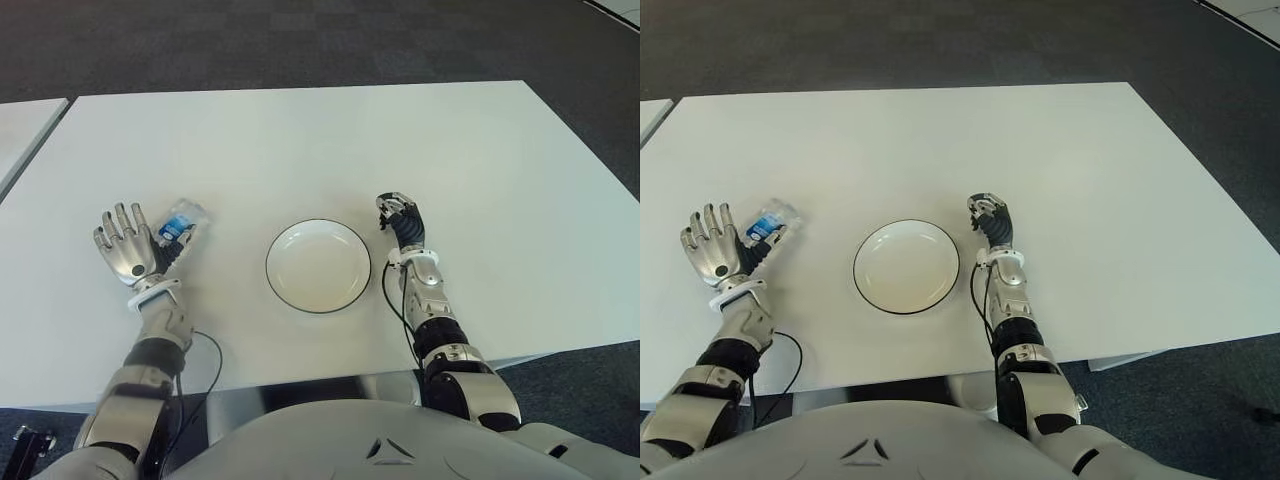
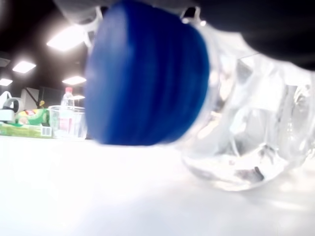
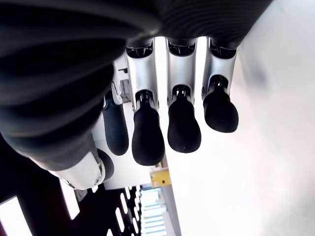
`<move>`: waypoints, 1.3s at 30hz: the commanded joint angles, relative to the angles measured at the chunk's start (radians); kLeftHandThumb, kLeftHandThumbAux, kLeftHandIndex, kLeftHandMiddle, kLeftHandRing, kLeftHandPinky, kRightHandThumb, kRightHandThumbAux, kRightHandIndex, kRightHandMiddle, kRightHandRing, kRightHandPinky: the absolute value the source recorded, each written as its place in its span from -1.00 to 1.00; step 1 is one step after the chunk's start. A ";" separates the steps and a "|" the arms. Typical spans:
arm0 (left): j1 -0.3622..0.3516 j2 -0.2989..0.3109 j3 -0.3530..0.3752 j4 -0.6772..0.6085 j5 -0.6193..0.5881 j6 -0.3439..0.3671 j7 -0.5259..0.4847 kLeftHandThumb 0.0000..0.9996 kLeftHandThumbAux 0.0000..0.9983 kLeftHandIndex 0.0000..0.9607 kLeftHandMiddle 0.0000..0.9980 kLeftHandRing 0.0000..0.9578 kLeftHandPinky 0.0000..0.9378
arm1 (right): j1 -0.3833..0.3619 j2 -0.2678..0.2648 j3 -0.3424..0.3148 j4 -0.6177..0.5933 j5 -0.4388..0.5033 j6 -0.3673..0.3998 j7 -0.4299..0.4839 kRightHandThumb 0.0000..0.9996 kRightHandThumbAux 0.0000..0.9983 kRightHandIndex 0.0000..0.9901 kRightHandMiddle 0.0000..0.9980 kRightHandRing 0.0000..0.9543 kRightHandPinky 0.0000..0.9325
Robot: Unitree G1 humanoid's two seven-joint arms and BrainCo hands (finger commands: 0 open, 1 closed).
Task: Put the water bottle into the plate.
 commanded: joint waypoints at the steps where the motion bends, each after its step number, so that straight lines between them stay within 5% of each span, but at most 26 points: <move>1: -0.026 -0.012 -0.051 0.179 -0.038 -0.056 -0.020 0.12 -0.78 -1.00 -1.00 -1.00 -1.00 | 0.076 0.007 0.000 0.047 0.001 0.101 -0.018 0.41 0.46 -0.12 0.52 0.55 0.60; 13: -0.135 0.001 -0.127 0.439 -0.073 -0.164 -0.120 0.21 -0.72 -1.00 -1.00 -1.00 -1.00 | 0.088 0.009 0.006 0.028 -0.003 0.105 -0.020 0.41 0.46 -0.12 0.52 0.55 0.60; 27: -0.150 -0.001 -0.213 0.462 -0.101 -0.160 -0.187 0.25 -0.66 -1.00 -1.00 -1.00 -1.00 | 0.098 0.010 0.006 0.016 0.004 0.109 -0.027 0.41 0.46 -0.12 0.52 0.55 0.60; 34: -0.152 -0.011 -0.203 0.438 -0.156 -0.184 -0.189 0.32 -0.45 -1.00 -0.96 -1.00 -1.00 | 0.101 0.009 0.008 0.013 0.003 0.112 -0.027 0.41 0.46 -0.12 0.52 0.55 0.60; 39: -0.150 -0.018 -0.196 0.381 -0.201 -0.176 -0.209 0.42 -0.28 -0.67 -0.47 -0.37 -0.25 | 0.105 0.008 0.011 0.012 0.004 0.104 -0.017 0.41 0.46 -0.12 0.52 0.55 0.60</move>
